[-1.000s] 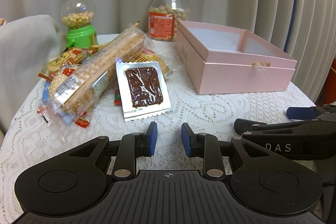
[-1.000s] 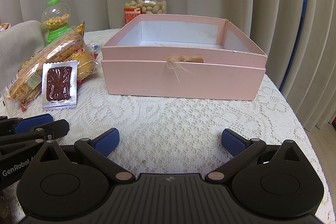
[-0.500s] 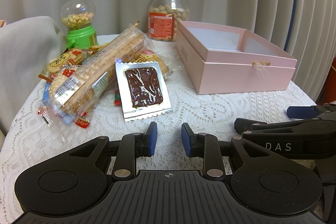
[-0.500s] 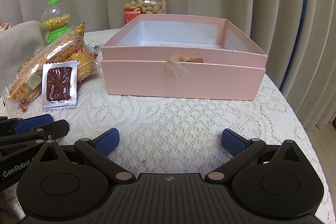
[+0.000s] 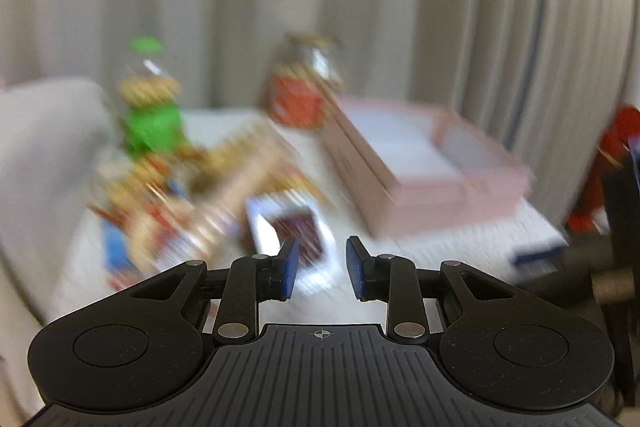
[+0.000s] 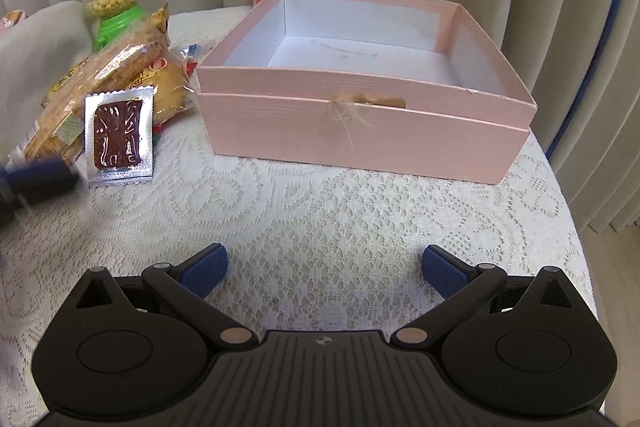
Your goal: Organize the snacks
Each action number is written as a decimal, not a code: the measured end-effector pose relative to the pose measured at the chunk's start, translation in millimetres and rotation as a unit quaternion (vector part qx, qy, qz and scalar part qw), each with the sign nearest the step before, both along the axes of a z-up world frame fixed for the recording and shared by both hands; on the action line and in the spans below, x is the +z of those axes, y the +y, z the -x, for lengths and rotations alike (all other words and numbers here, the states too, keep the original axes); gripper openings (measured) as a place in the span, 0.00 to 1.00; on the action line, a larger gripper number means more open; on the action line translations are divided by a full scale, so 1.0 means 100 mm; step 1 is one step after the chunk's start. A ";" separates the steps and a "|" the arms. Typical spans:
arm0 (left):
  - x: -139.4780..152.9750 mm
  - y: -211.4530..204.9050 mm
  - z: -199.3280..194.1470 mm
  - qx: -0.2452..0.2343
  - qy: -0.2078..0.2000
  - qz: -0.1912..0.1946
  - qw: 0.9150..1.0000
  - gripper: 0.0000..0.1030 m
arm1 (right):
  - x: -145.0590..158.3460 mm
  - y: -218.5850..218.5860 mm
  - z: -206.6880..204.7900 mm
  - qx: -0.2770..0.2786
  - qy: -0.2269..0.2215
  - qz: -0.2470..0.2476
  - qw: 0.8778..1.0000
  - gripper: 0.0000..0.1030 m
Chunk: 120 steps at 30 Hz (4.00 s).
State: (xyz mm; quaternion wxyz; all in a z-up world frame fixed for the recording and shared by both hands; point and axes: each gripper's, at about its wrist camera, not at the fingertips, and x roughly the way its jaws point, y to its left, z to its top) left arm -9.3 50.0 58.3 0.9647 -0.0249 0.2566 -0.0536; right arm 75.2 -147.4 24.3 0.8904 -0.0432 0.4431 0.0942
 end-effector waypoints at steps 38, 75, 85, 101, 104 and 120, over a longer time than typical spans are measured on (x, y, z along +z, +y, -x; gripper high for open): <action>-0.32 0.55 0.11 0.046 0.103 0.083 0.990 0.35 | 0.19 0.79 -0.47 -0.019 0.039 -0.152 0.988 0.93; -0.38 0.22 0.26 -0.025 0.116 0.108 0.987 0.34 | 0.27 0.25 0.09 -0.042 0.051 -0.087 0.994 0.66; -0.39 0.19 0.24 -0.026 0.119 0.091 0.988 0.36 | 0.20 0.19 0.05 -0.050 0.076 -0.111 0.990 0.82; -0.41 0.24 0.26 -0.023 0.121 0.108 0.987 0.37 | 0.16 0.61 0.10 -0.025 0.057 0.002 0.998 0.82; -0.44 0.23 0.23 -0.021 0.127 0.112 0.985 0.38 | 0.22 0.52 0.17 -0.010 0.048 -0.007 0.999 0.75; -0.36 -0.03 0.11 -0.034 0.121 0.074 0.989 0.35 | 0.34 -0.26 0.51 -0.027 0.007 -0.038 0.999 0.59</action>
